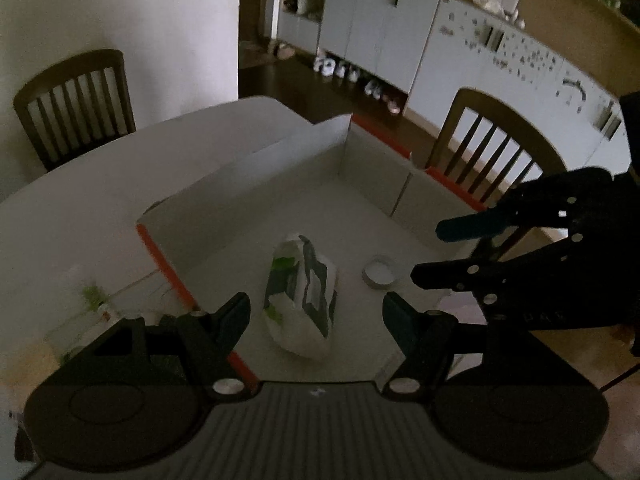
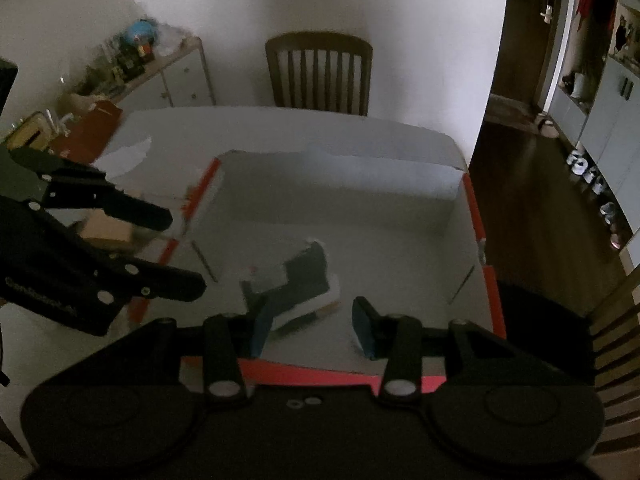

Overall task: Organize objects
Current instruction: 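Open both tools to release the bag and lid inside the shoebox, then grasp the yellow snack packet with left tool while right tool grasps the yellow plush toy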

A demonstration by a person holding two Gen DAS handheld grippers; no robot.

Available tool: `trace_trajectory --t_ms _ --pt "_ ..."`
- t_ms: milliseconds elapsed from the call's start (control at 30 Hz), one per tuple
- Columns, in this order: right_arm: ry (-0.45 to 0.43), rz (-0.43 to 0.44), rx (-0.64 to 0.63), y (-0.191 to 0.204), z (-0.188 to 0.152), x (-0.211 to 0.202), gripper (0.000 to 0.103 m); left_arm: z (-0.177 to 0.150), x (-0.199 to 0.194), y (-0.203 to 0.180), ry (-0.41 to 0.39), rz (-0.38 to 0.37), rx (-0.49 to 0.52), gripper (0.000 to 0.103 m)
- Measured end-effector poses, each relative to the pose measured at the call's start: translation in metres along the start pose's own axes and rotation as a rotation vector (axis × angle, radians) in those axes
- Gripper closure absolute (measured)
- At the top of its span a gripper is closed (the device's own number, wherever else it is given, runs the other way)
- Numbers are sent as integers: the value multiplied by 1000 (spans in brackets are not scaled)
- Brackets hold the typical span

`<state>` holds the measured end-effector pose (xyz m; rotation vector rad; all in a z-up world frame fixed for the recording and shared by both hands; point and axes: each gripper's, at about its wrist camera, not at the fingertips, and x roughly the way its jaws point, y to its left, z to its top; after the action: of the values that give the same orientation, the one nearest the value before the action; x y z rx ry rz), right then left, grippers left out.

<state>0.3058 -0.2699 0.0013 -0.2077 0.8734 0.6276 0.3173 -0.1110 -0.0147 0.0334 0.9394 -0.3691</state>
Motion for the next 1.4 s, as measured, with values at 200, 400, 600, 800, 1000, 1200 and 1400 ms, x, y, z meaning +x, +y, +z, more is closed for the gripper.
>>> trace_trajectory --t_ms 200,400,600,800,1000,1200,1400 --pt "-55 7 -12 28 -4 -18 60 -25 -36 9 -65 9 -22 31" --pt "-87 2 -14 65 -12 -23 60 -55 -63 26 -109 29 -56 31" --pt "-100 22 -8 104 -21 -17 51 -93 -92 55 -137 58 -94 25" --pt "-117 44 23 141 -26 -12 42 -130 -116 96 -150 91 -182 24" --pt "-116 45 33 178 -30 -1 29 -164 -134 134 -172 134 -232 15" --pt "-91 33 47 210 -33 16 24 -194 -141 167 -171 136 -242 3" --pt "-46 12 74 233 -36 36 24 -218 -136 192 -161 160 -221 0"
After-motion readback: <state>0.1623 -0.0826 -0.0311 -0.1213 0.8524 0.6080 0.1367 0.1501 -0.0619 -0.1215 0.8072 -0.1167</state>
